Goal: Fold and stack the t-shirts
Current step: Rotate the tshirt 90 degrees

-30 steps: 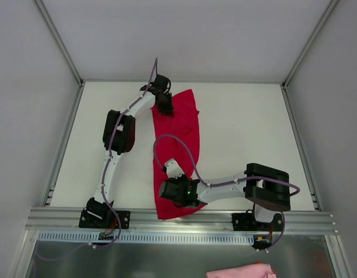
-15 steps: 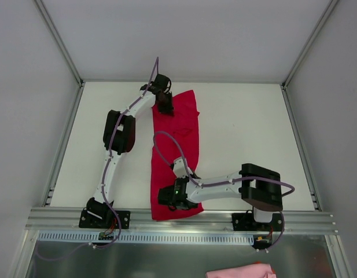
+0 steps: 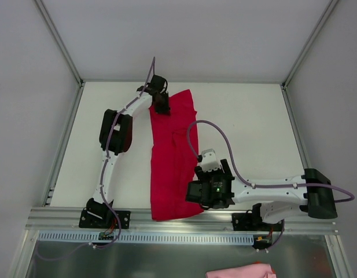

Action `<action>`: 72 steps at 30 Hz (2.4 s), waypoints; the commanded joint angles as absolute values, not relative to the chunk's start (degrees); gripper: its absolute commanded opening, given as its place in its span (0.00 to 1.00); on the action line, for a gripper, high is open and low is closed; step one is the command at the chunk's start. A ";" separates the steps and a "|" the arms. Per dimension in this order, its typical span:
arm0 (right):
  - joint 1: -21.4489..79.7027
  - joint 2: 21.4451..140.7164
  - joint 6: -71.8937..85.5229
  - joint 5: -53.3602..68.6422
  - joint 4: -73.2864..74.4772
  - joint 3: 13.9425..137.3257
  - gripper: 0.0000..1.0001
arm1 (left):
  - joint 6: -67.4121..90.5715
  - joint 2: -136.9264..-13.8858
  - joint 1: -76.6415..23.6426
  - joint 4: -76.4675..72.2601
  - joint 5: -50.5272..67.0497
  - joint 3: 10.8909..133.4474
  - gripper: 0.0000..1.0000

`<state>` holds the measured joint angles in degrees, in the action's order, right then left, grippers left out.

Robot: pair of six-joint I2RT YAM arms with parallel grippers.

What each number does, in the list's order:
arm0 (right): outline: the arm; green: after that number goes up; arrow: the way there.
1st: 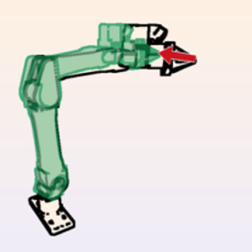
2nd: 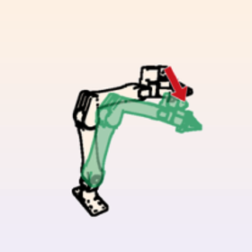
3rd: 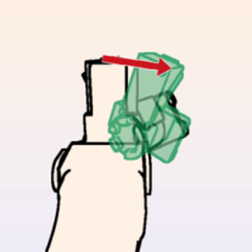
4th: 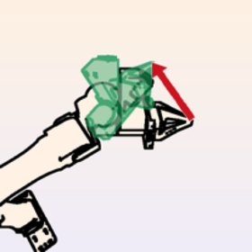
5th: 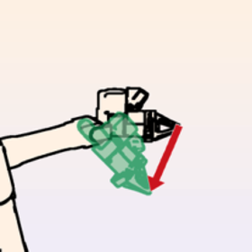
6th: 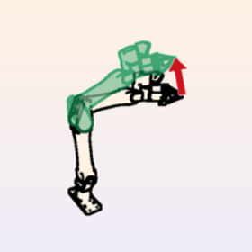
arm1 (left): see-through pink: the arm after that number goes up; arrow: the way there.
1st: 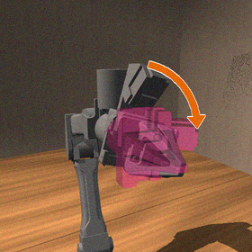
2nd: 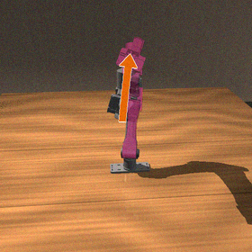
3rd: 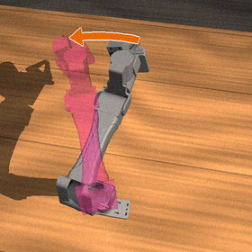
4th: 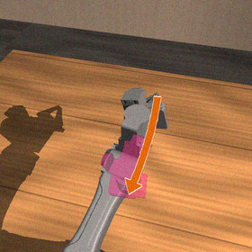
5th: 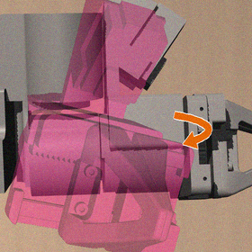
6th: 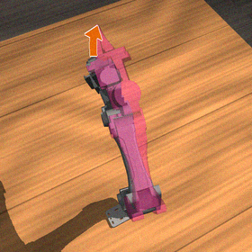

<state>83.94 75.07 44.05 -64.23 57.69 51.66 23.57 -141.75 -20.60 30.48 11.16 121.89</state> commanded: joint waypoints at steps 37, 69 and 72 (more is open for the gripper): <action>91.58 68.90 46.22 -67.14 55.35 49.03 0.61 | 21.01 -132.34 -26.72 30.66 2.90 105.98 0.00; 94.66 72.08 59.96 -71.81 62.09 48.79 0.63 | 22.05 -95.46 -32.34 18.81 -5.44 76.16 0.86; 94.57 67.69 55.91 -70.06 55.22 44.57 0.01 | 25.13 -92.20 -37.08 16.87 -11.59 67.53 0.84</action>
